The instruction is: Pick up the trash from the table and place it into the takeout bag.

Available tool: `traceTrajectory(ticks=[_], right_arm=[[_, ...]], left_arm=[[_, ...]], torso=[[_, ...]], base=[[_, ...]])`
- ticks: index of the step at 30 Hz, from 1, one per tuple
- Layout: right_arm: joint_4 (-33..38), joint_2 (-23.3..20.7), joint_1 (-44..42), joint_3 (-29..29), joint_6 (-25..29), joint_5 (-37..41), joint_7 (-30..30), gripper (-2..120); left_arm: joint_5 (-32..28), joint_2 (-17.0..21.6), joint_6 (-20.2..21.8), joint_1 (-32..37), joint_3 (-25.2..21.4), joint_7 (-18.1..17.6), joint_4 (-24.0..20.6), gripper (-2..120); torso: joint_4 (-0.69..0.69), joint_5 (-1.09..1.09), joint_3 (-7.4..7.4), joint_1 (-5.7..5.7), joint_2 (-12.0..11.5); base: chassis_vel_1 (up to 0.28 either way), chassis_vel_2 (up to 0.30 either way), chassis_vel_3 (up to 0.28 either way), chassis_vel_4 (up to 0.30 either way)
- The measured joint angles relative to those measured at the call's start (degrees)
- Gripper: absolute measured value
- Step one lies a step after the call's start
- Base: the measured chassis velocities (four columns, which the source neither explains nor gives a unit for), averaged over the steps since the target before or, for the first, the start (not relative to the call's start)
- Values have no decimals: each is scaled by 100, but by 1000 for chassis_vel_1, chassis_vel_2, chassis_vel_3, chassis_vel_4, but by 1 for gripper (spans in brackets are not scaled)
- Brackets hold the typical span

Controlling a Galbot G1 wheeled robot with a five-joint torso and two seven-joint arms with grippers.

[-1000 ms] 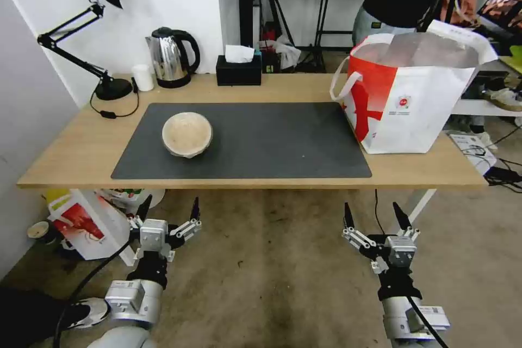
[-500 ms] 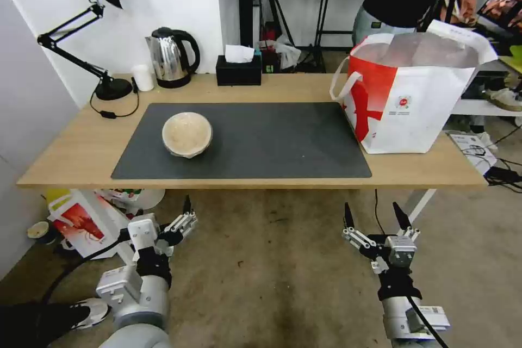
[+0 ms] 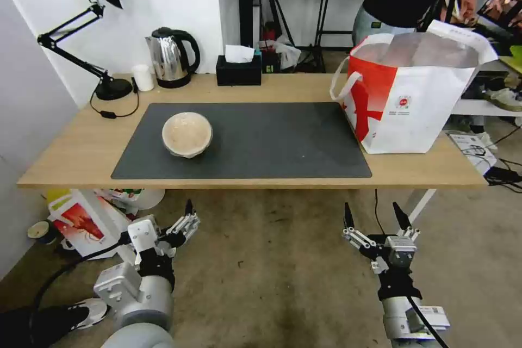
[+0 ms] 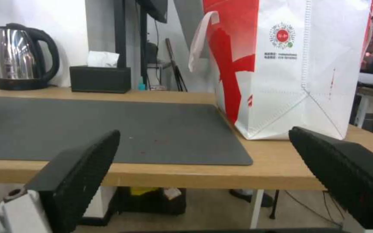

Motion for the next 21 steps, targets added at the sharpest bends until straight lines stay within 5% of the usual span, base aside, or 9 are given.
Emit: traceTrajectory(ticks=[8,13,21], right_arm=[[0,0,0,0,0,0,0,100],[0,0,0,0,0,0,0,100],[0,0,-1,0,0,0,0,100]], left_arm=[[-1092,99,-264,-189,-124,192,8,100],[-1200,107,-310,-210,-145,238,15,100],[-2030,283,-903,-630,-439,935,16,100]], torso=[[0,0,0,0,0],[1,0,0,0,0],[1,1,0,0,0]], base=[[0,0,0,0],[0,0,0,0],[0,0,0,0]])
